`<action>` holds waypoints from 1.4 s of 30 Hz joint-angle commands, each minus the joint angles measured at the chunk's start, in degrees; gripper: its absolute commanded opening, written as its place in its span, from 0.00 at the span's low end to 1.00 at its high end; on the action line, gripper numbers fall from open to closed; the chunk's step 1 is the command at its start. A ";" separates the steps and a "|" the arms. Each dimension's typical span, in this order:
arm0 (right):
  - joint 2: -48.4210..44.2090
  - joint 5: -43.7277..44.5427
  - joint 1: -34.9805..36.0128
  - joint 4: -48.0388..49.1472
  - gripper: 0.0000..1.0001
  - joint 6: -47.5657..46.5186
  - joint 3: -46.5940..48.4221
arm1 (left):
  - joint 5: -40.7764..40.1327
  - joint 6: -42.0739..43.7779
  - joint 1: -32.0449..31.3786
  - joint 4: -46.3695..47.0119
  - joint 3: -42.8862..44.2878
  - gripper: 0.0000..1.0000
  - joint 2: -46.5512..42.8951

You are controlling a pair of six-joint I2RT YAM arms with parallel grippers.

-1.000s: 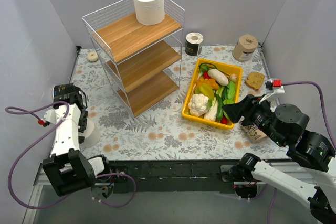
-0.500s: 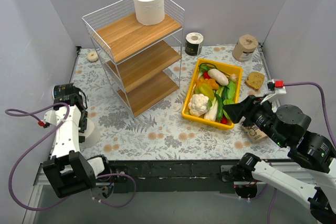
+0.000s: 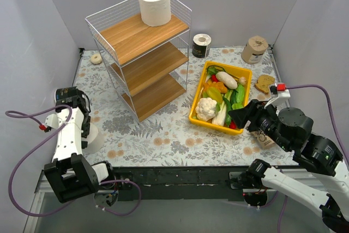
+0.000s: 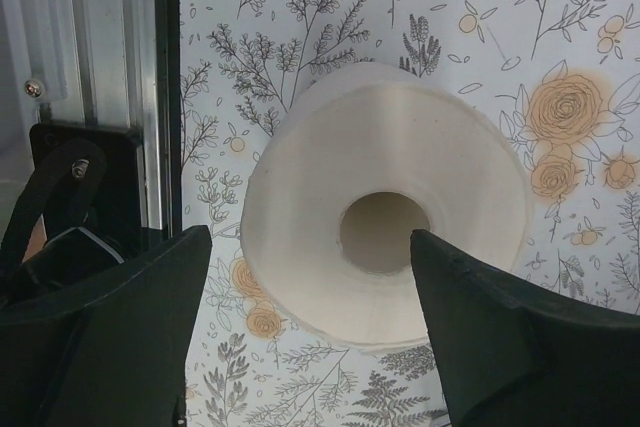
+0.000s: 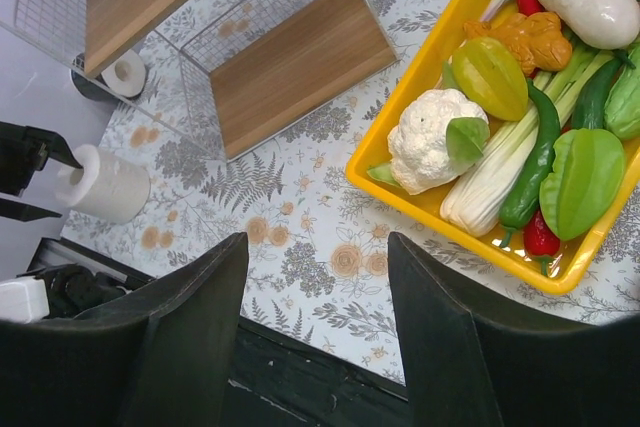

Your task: Place and organize the paper towels onto the shelf

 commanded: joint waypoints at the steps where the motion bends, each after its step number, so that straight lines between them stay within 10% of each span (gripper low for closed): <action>1: 1.60 0.69 -0.17 1.31 0.66 -1.26 1.20 | -1.73 0.24 1.63 -2.46 0.21 0.81 -0.69; 17: 2.75 1.04 -0.17 2.97 0.67 -1.61 -0.72 | 0.12 -0.28 3.13 4.75 -5.23 0.74 3.26; 32: 3.54 0.35 -0.17 6.48 0.68 -3.37 -1.34 | 2.84 6.13 3.13 4.06 -1.99 0.05 -8.00; 42: 1.34 -2.21 -0.08 6.75 0.68 -3.10 -2.40 | 18.57 18.95 2.26 4.31 0.39 0.00 -13.78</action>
